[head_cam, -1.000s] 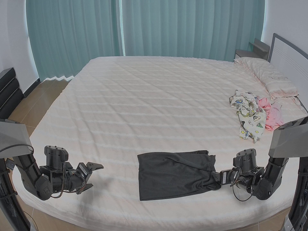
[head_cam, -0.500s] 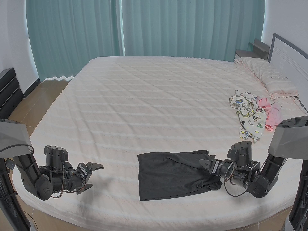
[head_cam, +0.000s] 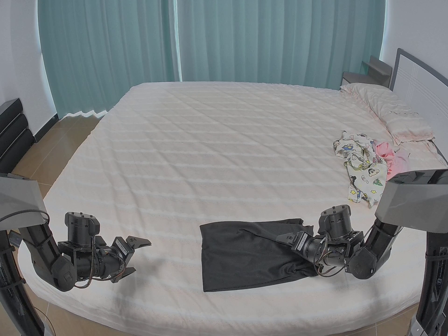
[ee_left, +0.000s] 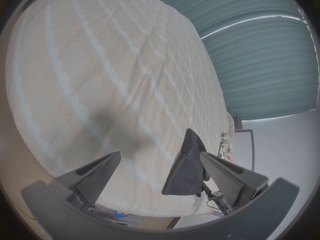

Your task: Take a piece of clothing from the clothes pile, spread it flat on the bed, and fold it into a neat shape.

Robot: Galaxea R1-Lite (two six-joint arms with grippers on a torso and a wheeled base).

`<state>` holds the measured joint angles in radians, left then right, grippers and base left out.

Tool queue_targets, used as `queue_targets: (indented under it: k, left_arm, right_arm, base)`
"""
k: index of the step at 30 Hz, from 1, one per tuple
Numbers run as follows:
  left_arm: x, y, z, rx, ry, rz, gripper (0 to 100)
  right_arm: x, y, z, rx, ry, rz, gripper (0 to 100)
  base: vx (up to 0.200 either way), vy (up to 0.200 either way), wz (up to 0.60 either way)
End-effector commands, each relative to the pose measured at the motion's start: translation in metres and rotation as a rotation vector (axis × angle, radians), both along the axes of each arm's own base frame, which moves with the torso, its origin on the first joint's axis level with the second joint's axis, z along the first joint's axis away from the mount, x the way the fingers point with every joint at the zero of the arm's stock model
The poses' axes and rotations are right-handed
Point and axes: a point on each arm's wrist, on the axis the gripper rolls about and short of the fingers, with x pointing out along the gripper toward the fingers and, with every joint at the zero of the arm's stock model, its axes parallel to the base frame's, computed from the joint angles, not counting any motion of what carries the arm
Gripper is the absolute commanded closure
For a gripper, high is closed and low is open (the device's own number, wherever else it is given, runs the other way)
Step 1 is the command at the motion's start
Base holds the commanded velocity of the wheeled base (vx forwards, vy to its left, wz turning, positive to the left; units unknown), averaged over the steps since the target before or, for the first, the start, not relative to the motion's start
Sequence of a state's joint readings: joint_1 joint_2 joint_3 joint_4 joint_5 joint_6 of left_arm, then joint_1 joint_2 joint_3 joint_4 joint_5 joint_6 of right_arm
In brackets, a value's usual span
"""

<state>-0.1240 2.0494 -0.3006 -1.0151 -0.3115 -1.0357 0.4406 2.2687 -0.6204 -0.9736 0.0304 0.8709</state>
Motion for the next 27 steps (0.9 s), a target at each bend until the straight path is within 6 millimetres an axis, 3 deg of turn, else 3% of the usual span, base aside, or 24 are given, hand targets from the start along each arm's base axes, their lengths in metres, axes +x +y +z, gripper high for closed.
queue_targets:
  k: [1,10,12,21,27]
  left_arm:
    - [0.0,0.0,0.0,0.0,0.001,0.0,0]
    - [0.0,0.0,-0.001,0.002,0.002,0.001,0]
    - [0.0,0.0,-0.001,0.003,0.001,0.003,0]
    - [0.001,0.0,-0.001,0.008,0.003,0.008,0]
    - [0.001,0.0,-0.001,0.008,0.003,0.008,0]
  right_arm:
    - [0.015,0.0,-0.008,0.001,0.003,-0.018,0]
    - [0.045,0.007,-0.001,0.014,-0.041,-0.039,0]
    - [0.061,0.008,0.007,0.026,-0.075,-0.058,0]
    - [0.095,0.006,0.025,0.032,-0.126,-0.107,0]
    - [0.117,0.002,0.013,0.043,-0.155,-0.136,0]
  base:
    - [0.0,0.0,0.0]
    - [0.0,0.0,0.0]
    - [0.0,0.0,0.0]
    - [0.0,0.0,0.0]
    - [0.0,0.0,0.0]
